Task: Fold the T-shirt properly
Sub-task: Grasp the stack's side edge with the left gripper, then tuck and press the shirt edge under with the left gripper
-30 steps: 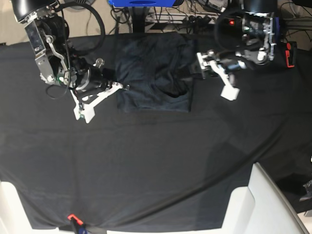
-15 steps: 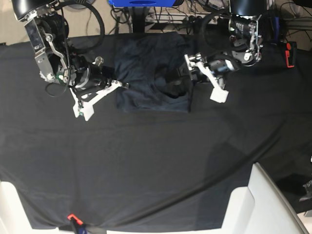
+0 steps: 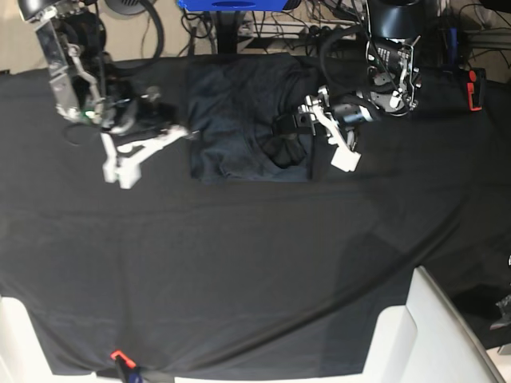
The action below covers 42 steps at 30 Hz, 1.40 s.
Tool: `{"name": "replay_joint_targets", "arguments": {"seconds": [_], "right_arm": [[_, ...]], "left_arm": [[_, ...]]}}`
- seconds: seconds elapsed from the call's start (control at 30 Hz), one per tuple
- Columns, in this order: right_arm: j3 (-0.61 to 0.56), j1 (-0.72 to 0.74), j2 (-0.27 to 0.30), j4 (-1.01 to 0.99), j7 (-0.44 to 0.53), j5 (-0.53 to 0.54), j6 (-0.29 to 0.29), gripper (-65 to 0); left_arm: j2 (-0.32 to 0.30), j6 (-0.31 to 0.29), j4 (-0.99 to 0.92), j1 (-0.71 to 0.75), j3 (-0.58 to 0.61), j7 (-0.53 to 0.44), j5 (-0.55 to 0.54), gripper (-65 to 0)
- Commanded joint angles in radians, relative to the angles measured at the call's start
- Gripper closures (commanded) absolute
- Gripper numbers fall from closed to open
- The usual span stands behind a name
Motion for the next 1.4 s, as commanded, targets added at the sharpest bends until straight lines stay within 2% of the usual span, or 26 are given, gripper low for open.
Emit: {"name": "replay_joint_targets", "arguments": {"seconds": [0.0, 0.1, 0.27, 0.37, 0.5, 0.7, 0.93, 1.07, 1.13, 1.37], "right_arm": [[0.017, 0.009, 0.006, 0.017, 0.011, -0.001, 0.001, -4.4], [0.044, 0.006, 0.009, 0.017, 0.009, 0.001, 0.002, -4.4], [0.100, -0.013, 0.009, 0.016, 0.009, -0.002, 0.002, -4.4], [0.101, -0.020, 0.009, 0.016, 0.011, -0.002, 0.002, -4.4], [0.127, -0.026, 0.008, 0.016, 0.011, -0.002, 0.002, -4.4], [0.126, -0.026, 0.008, 0.016, 0.012, -0.002, 0.002, -4.4], [0.127, -0.023, 0.008, 0.016, 0.012, -0.004, 0.002, -4.4], [0.178, -0.026, 0.003, 0.014, 0.012, -0.004, 0.002, -4.4], [0.195, -0.026, 0.003, 0.008, 0.011, -0.004, 0.002, -4.4], [0.228, -0.020, 0.006, -0.078, 0.012, -0.004, 0.002, -4.4]], "left_arm": [[0.001, 0.044, -0.030, -0.001, 0.003, 0.025, 0.062, 0.0], [0.003, 0.044, -0.032, -0.019, 0.015, 0.030, 0.059, 0.0], [-0.009, 0.044, 0.008, -0.041, 0.118, 0.047, 0.058, 0.0], [-0.043, 0.044, 0.056, -0.055, 0.172, 0.099, 0.059, 0.0], [-0.092, 0.044, 0.102, -0.091, 0.265, 0.102, 0.061, 0.0], [-0.180, 0.044, 0.108, -0.223, 0.509, 0.102, 0.058, 0.0], [-0.220, 0.044, 0.099, -0.420, 0.839, 0.102, 0.061, 0.0], [-0.230, 0.044, 0.097, -0.512, 0.982, 0.097, 0.064, 0.0], [-0.230, 0.044, 0.099, -0.547, 1.027, 0.101, 0.096, 0.0], [-0.224, 0.044, 0.131, -0.639, 1.261, 0.097, 0.309, 0.0]]}}
